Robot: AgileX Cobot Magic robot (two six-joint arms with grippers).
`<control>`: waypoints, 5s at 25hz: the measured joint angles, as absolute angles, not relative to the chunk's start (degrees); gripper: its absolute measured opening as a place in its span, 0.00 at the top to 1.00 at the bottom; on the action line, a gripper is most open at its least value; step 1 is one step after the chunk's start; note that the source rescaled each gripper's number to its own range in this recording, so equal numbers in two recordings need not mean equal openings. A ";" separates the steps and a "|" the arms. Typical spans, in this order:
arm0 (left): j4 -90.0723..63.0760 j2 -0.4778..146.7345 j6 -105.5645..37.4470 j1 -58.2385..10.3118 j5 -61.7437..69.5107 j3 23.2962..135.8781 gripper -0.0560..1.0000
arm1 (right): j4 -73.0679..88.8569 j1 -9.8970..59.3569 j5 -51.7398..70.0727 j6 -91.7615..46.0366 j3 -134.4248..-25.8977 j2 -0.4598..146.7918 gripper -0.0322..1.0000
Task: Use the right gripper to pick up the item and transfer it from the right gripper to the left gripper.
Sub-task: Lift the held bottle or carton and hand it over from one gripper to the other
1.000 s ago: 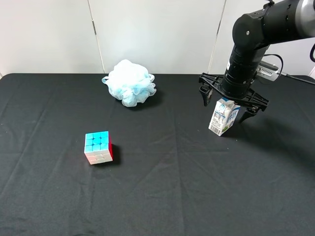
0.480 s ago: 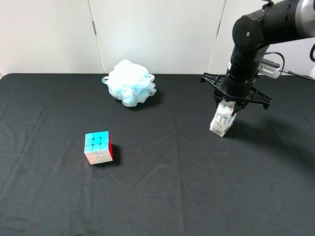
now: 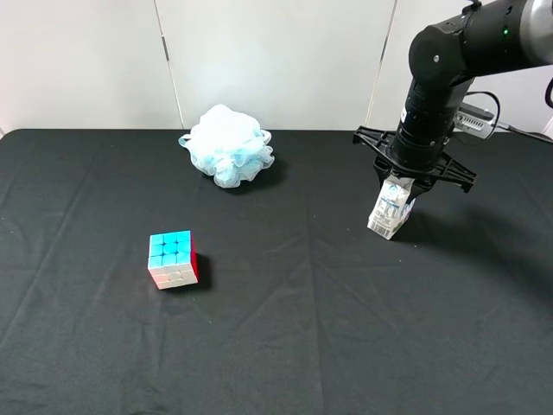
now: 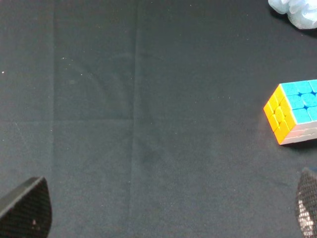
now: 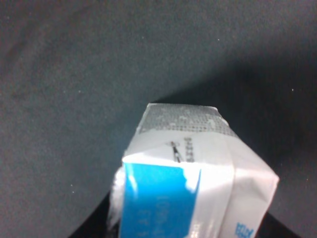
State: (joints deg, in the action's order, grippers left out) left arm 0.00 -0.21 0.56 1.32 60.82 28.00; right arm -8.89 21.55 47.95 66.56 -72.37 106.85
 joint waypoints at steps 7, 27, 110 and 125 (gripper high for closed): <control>0.00 -0.21 0.56 1.32 60.82 28.00 0.03 | -8.52 21.55 51.70 62.64 -72.37 99.15 0.94; 0.00 -0.21 0.56 1.32 60.82 28.00 0.03 | 4.27 21.55 59.02 16.10 -72.37 81.24 0.94; -18.77 54.96 -33.83 -36.91 38.62 42.35 0.04 | 30.37 42.91 59.01 -54.27 -72.26 80.80 0.94; -24.80 70.69 -44.12 -46.77 31.26 50.33 0.04 | 34.56 42.91 59.01 -58.16 -72.26 80.80 0.94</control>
